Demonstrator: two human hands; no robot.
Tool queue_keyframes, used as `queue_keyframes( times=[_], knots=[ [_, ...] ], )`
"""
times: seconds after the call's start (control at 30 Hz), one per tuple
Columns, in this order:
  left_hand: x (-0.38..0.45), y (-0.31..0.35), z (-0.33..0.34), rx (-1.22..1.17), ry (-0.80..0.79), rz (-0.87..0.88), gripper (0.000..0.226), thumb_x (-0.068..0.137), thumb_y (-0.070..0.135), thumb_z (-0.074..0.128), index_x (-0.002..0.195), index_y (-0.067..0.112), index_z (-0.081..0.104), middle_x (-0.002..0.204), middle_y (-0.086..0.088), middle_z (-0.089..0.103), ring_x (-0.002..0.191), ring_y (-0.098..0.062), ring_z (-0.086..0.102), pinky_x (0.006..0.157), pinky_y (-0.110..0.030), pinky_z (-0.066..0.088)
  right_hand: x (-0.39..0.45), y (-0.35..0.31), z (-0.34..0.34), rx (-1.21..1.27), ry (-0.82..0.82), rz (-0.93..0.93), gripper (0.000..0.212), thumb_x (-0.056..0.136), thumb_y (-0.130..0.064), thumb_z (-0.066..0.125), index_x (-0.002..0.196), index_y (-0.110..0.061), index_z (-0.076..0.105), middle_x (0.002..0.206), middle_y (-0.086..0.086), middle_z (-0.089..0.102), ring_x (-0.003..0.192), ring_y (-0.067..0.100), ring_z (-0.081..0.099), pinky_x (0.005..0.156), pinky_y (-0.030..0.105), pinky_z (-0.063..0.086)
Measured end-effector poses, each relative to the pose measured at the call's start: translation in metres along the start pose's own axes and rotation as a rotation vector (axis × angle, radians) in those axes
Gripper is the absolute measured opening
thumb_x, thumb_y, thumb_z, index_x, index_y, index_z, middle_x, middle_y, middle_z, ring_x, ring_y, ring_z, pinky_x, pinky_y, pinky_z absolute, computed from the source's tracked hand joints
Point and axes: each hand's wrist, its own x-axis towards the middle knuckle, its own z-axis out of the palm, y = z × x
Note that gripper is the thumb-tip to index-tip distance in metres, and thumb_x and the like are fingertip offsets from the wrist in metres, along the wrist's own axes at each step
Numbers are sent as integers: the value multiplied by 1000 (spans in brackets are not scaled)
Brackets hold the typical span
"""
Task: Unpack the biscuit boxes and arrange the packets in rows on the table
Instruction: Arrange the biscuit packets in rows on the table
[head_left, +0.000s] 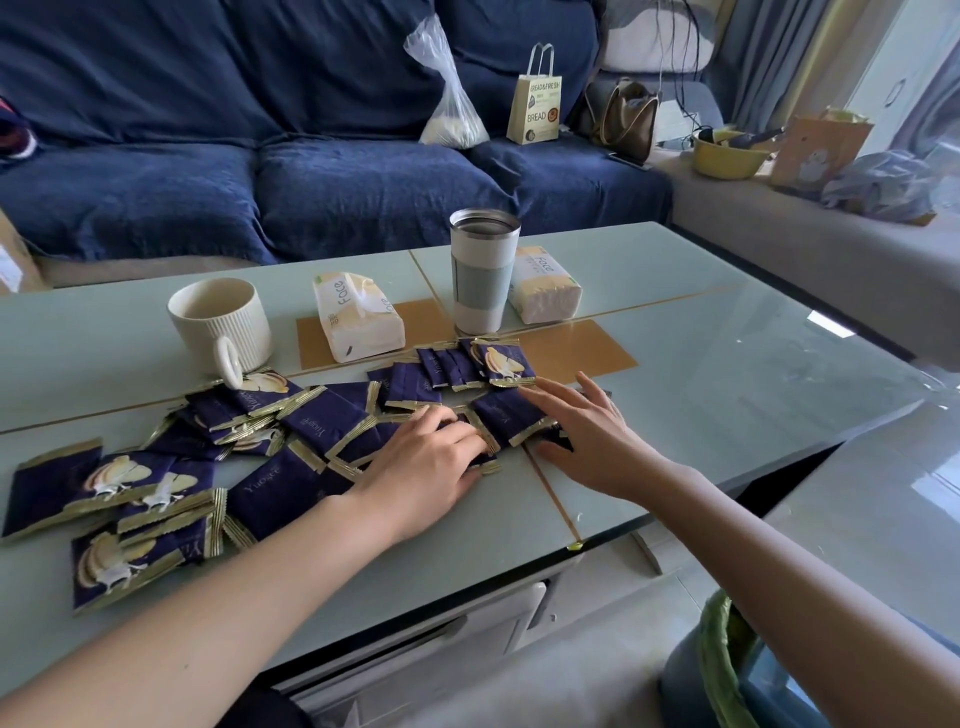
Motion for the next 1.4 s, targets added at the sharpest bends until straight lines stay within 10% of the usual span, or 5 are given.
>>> queue_keyframes(
  times=[0.2, 0.47, 0.77, 1.23, 1.4],
  knots=[
    [-1, 3, -8, -157, 9, 103, 29, 91, 2, 55, 117, 12, 64, 117, 1, 63, 115, -18, 49, 97, -35, 44, -1, -9, 5, 42, 43, -69, 49, 95, -9, 53, 138, -32, 52, 143, -13, 51, 143, 23, 29, 116, 33, 21],
    [-3, -3, -11, -221, 75, -86, 46, 80, 33, 75, 113, 19, 46, 117, 4, 49, 105, -12, 48, 79, -18, 33, -11, -10, -8, 228, 108, -128, 38, 96, -6, 56, 125, -27, 65, 133, -12, 59, 138, 2, 26, 98, -6, 12],
    [6, 3, -10, -204, -74, 148, 34, 94, 25, 60, 128, 22, 56, 138, 4, 53, 137, -12, 39, 114, -32, 33, -18, 0, -25, 304, 468, 114, 25, 92, -11, 63, 113, -20, 73, 110, 2, 72, 107, 19, 62, 87, 8, 37],
    [-3, 2, -3, -142, 123, -73, 44, 81, 42, 73, 110, 12, 57, 110, -1, 57, 103, -21, 50, 86, -29, 42, -27, -18, 3, 78, 179, -146, 31, 92, -22, 65, 122, -18, 68, 124, -1, 66, 120, 23, 54, 105, 35, 41],
    [-7, -8, -3, -94, 63, -108, 68, 83, 53, 66, 138, 19, 46, 130, 1, 49, 114, -21, 48, 95, -34, 43, -24, -5, 0, 153, 210, -49, 35, 96, -27, 58, 130, -20, 62, 132, -1, 59, 128, 21, 44, 110, 39, 36]
  ],
)
